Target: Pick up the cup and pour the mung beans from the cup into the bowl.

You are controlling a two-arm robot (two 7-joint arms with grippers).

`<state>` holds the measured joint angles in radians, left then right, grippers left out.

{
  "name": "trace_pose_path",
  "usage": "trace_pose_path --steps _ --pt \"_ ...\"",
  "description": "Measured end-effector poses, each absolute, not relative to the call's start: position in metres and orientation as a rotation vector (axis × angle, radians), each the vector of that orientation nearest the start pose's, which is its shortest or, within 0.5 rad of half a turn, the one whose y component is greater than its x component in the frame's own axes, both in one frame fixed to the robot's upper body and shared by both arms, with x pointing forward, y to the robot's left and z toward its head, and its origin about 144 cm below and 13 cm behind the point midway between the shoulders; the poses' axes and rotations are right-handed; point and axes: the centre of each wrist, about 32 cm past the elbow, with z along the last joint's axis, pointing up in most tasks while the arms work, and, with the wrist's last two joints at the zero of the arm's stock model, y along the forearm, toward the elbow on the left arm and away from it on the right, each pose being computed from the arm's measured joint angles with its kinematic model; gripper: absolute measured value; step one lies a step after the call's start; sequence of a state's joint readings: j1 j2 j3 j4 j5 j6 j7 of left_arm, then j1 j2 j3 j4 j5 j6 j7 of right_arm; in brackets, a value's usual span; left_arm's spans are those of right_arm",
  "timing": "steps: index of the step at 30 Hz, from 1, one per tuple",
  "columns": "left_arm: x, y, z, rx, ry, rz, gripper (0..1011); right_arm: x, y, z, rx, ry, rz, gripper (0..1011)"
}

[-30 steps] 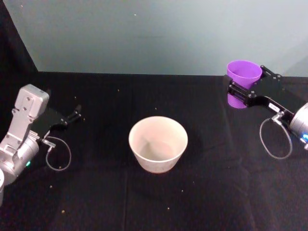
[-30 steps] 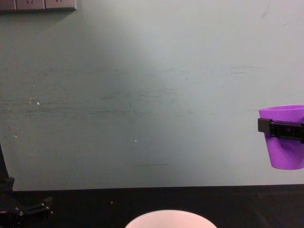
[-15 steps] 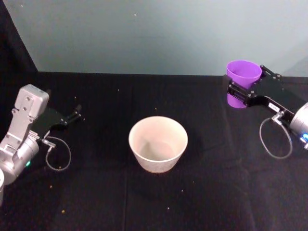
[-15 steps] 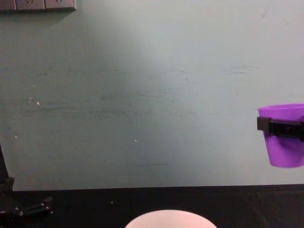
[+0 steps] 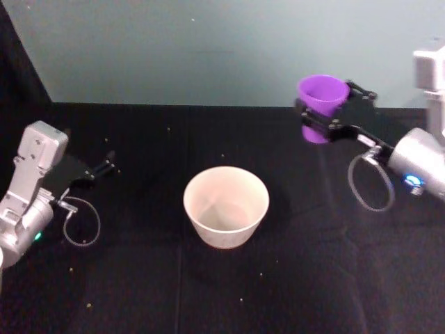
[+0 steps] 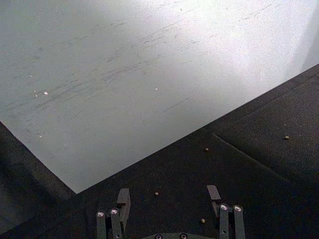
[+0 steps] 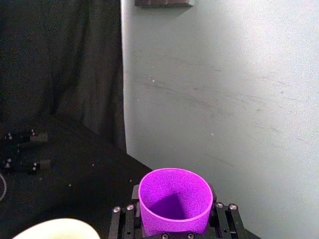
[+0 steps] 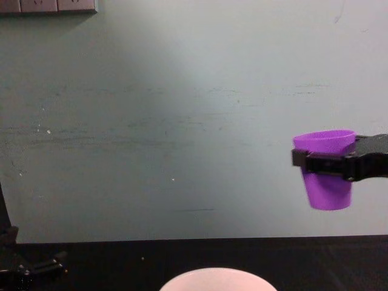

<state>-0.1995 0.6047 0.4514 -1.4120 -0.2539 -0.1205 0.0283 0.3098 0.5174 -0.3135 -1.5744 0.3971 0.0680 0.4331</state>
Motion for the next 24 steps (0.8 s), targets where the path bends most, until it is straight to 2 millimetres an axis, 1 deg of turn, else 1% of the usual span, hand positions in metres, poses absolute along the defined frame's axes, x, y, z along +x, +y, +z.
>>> trace_pose_path --steps 4,9,12,13,16,24 --pt "0.489 0.310 1.140 0.305 -0.285 1.248 1000 0.532 -0.277 1.236 -0.127 -0.222 -0.853 735" --pt "0.489 0.310 1.140 0.305 -0.285 1.248 1000 0.536 -0.265 1.231 -0.203 -0.309 -0.827 735" --pt "0.489 0.310 1.140 0.305 -0.285 1.248 1000 0.533 -0.257 1.227 -0.286 -0.415 -0.805 735" --pt "0.489 0.310 1.140 0.305 -0.285 1.248 1000 0.533 -0.257 1.227 -0.286 -0.415 -0.805 735" --pt "0.489 0.310 1.140 0.305 -0.285 1.248 1000 0.530 -0.251 1.225 -0.356 -0.508 -0.783 735" --pt "0.489 0.310 1.140 0.305 -0.285 1.248 1000 0.516 -0.233 1.225 -0.514 -0.759 -0.748 735"
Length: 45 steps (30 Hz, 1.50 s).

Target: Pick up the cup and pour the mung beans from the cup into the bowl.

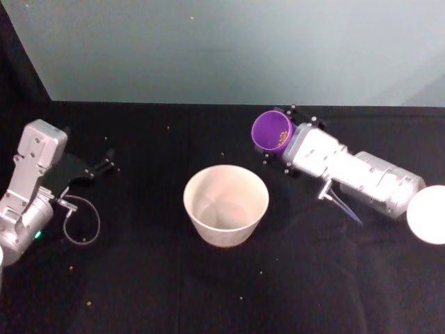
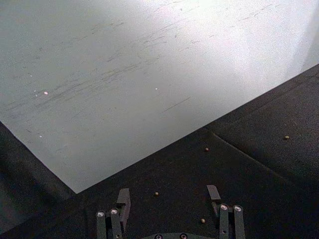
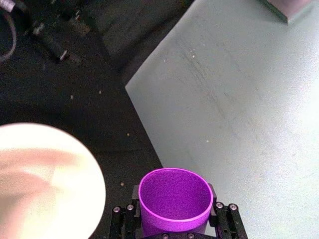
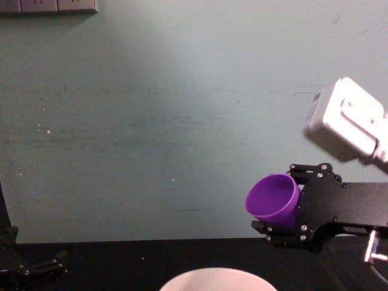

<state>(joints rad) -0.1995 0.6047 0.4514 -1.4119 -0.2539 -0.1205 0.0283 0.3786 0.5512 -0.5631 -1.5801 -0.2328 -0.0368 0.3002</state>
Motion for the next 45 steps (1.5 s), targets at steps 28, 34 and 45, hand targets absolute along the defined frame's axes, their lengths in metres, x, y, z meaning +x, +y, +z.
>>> trace_pose_path --steps 28,34,45 --pt "0.489 0.310 1.140 0.304 -0.285 1.248 1000 0.496 -0.209 1.210 -0.742 -1.249 -0.649 734" --pt "0.489 0.310 1.140 0.304 -0.285 1.248 1000 0.495 -0.209 1.209 -0.768 -1.302 -0.626 735" --pt "0.489 0.310 1.140 0.304 -0.285 1.248 1000 0.493 -0.208 1.205 -0.817 -1.396 -0.595 735"
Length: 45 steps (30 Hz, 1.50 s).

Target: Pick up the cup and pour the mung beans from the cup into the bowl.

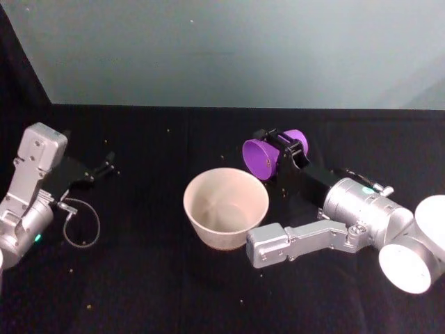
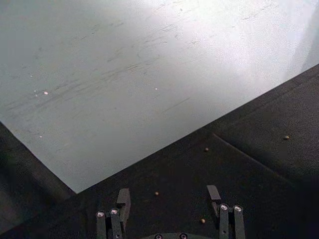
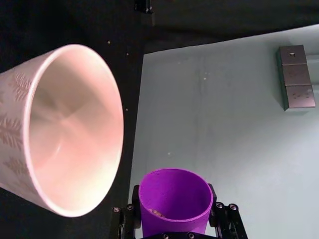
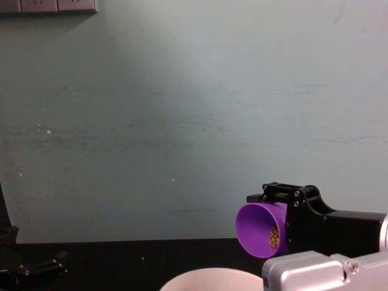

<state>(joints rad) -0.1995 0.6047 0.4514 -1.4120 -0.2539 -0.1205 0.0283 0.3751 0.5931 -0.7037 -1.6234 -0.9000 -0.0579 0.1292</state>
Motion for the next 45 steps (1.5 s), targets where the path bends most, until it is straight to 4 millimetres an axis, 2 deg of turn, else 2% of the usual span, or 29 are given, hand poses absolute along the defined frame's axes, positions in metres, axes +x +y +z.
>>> trace_pose_path --steps 45 --pt "0.4886 0.3097 1.1398 0.304 -0.285 1.248 1000 0.4860 -0.2038 1.1973 -0.948 -1.612 -0.489 735"
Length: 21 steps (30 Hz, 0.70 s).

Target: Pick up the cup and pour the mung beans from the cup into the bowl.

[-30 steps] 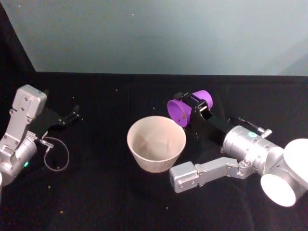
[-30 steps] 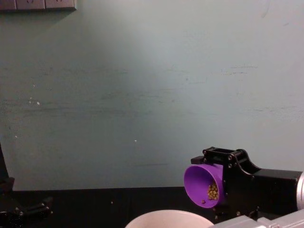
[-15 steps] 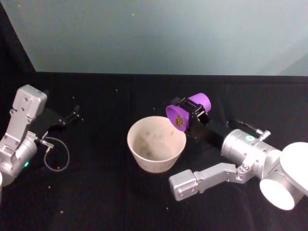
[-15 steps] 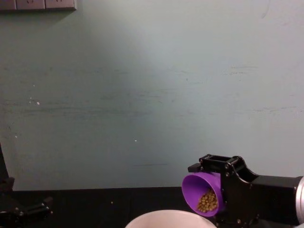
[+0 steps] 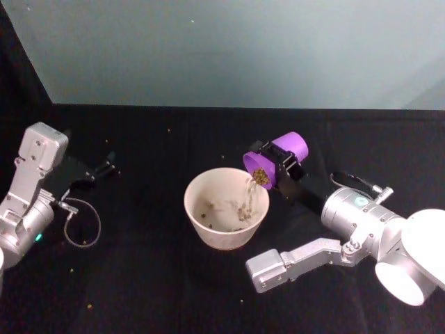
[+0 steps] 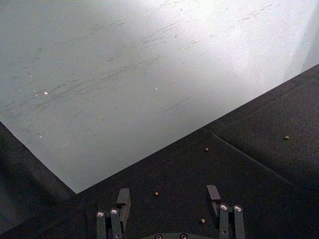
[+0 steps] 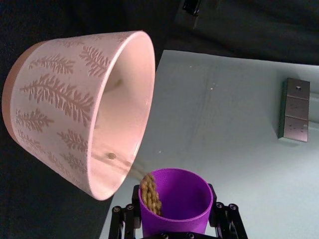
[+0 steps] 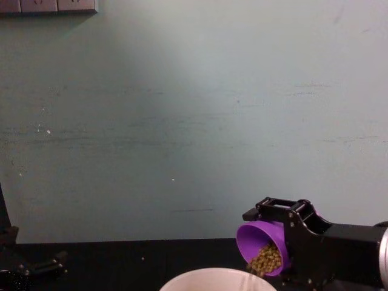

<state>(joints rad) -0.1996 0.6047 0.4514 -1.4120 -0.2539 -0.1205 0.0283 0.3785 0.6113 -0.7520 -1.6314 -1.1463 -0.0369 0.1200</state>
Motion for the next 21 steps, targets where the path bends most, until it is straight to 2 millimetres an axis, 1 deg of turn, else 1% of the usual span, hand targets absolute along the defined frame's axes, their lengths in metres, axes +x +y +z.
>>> trace_pose_path --steps 21 --pt "0.4886 0.3097 1.1398 0.305 -0.285 1.248 1000 0.4904 -0.1999 1.2066 -0.985 -1.698 -0.457 735"
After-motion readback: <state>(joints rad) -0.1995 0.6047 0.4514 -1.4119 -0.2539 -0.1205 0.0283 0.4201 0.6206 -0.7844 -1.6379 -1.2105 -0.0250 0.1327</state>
